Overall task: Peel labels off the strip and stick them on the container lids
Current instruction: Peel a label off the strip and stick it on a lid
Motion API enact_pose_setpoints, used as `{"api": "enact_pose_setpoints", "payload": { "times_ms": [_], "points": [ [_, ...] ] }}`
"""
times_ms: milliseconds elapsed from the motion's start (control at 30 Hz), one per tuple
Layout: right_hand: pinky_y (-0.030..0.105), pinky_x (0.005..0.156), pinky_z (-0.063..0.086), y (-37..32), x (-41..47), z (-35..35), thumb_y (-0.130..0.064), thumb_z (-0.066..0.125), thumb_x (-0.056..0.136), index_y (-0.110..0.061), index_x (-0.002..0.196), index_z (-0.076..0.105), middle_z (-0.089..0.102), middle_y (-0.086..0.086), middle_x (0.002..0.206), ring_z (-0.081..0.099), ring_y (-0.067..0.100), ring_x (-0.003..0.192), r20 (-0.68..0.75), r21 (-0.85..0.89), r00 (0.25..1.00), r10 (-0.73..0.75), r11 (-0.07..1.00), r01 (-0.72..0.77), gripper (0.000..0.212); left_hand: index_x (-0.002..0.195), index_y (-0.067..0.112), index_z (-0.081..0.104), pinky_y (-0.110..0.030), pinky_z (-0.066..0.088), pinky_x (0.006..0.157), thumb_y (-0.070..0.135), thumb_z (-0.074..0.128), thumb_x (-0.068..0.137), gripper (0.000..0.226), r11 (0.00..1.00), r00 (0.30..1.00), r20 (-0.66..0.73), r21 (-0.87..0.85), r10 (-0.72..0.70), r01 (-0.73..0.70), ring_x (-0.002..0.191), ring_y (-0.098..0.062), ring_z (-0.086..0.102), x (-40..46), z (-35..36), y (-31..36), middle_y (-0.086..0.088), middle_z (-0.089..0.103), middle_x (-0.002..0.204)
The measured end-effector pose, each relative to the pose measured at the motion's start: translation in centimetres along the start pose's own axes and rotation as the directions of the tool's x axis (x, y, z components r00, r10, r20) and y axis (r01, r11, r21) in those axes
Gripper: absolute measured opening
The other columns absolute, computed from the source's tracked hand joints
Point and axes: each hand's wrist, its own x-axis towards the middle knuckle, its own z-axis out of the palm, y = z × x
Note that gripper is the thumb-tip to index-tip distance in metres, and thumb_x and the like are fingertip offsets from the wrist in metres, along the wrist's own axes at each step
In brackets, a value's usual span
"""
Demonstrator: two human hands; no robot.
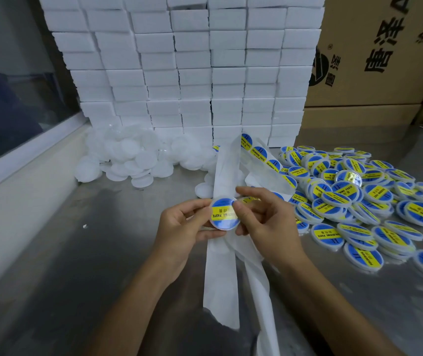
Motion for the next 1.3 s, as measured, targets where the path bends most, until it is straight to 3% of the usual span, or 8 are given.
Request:
{"api": "enact_pose_setpoints", "payload": {
  "times_ms": [100, 333, 500, 667, 1000, 1100, 1167, 1300],
  "points": [
    [0.028, 0.066, 0.060, -0.18, 0.05, -0.02, -0.001, 0.078, 0.078, -0.015, 0.112, 0.067, 0.073, 0.010, 0.084, 0.070, 0.021, 0.064, 0.094, 0.002, 0.995, 0.025, 1.000, -0.025, 0.038, 0.088, 0.017, 0.076, -0.033, 0.060, 0.064, 0.006, 0.069, 0.084, 0.014, 1.000, 1.000, -0.011, -0.011, -0.005, 0.005, 0.082, -0.028, 0.074, 0.01, -0.07, -0.11, -0.013, 0.075, 0.093],
    [0.025, 0.058, 0.057, -0.29, 0.13, -0.26, -0.022, 0.071, 0.080, -0.014, 0.100, 0.069, 0.072, 0.011, 0.076, 0.065, 0.016, 0.055, 0.085, 0.034, 0.996, 0.014, 0.999, -0.017, 0.022, 0.082, 0.011, 0.075, -0.028, 0.058, 0.059, 0.020, 0.077, 0.064, 0.020, 1.000, 0.999, -0.050, -0.017, 0.019, -0.020, 0.075, -0.028, 0.074, -0.04, -0.16, -0.13, -0.016, 0.075, 0.086],
    [0.019, 0.048, 0.048, -0.13, 0.22, -0.16, -0.014, 0.066, 0.089, -0.004, 0.089, 0.070, 0.071, 0.003, 0.070, 0.058, 0.010, 0.047, -0.002, 0.077, 1.000, -0.027, 0.997, 0.027, 0.011, 0.077, 0.011, 0.077, -0.028, 0.058, 0.059, 0.020, 0.077, 0.064, 0.015, 0.999, 1.000, 0.029, -0.032, -0.010, 0.010, 0.073, -0.028, 0.073, -0.09, -0.02, -0.15, -0.019, 0.074, 0.085],
    [0.019, 0.054, 0.052, 0.20, 0.05, 0.13, -0.009, 0.062, 0.093, -0.013, 0.100, 0.070, 0.072, 0.000, 0.077, 0.061, 0.008, 0.053, 0.024, -0.017, 0.999, -0.044, 0.999, 0.044, 0.012, 0.091, 0.005, 0.073, -0.029, 0.059, 0.062, 0.019, 0.073, 0.069, 0.026, 0.998, 0.999, -0.021, -0.041, -0.043, 0.042, 0.079, -0.030, 0.074, 0.07, -0.21, -0.17, -0.017, 0.075, 0.089],
    [0.039, 0.070, 0.060, 0.14, -0.04, 0.41, -0.001, 0.066, 0.087, -0.021, 0.118, 0.065, 0.072, 0.007, 0.094, 0.069, 0.025, 0.078, 0.025, -0.060, 1.000, 0.001, 0.998, 0.001, 0.037, 0.107, -0.002, 0.067, -0.033, 0.059, 0.066, 0.015, 0.071, 0.074, 0.037, 0.989, 0.993, -0.055, -0.107, -0.109, 0.103, 0.087, -0.034, 0.073, 0.41, -0.53, -0.15, -0.018, 0.075, 0.095],
    [0.026, 0.071, 0.057, 0.27, -0.29, 0.36, -0.007, 0.073, 0.083, -0.023, 0.117, 0.066, 0.065, -0.001, 0.111, 0.067, 0.014, 0.079, 0.037, -0.205, 0.990, -0.139, 0.968, 0.143, 0.038, 0.104, 0.001, 0.069, -0.032, 0.059, 0.065, 0.006, 0.067, 0.084, 0.021, 0.988, 0.993, -0.052, -0.119, -0.105, 0.098, 0.086, -0.032, 0.074, 0.37, -0.45, -0.20, -0.016, 0.075, 0.094],
    [0.019, 0.079, 0.052, 0.30, -0.48, 0.42, -0.017, 0.081, 0.078, -0.019, 0.118, 0.068, 0.057, -0.001, 0.121, 0.063, 0.008, 0.095, 0.090, -0.336, 0.962, -0.257, 0.902, 0.272, 0.042, 0.102, 0.003, 0.071, -0.030, 0.059, 0.065, 0.006, 0.067, 0.085, 0.018, 0.990, 0.995, -0.043, -0.107, -0.092, 0.087, 0.085, -0.031, 0.074, 0.37, -0.45, -0.23, -0.016, 0.075, 0.094],
    [0.018, 0.088, 0.048, 0.43, -0.62, 0.61, -0.029, 0.084, 0.073, -0.014, 0.113, 0.070, 0.060, 0.003, 0.117, 0.059, 0.010, 0.108, 0.104, -0.441, 0.934, -0.343, 0.825, 0.352, 0.045, 0.104, 0.003, 0.072, -0.029, 0.059, 0.069, 0.009, 0.070, 0.081, 0.023, 0.996, 0.998, -0.012, -0.065, -0.064, 0.063, 0.088, -0.031, 0.073, 0.34, -0.44, -0.45, -0.017, 0.075, 0.095]
  ]
}}
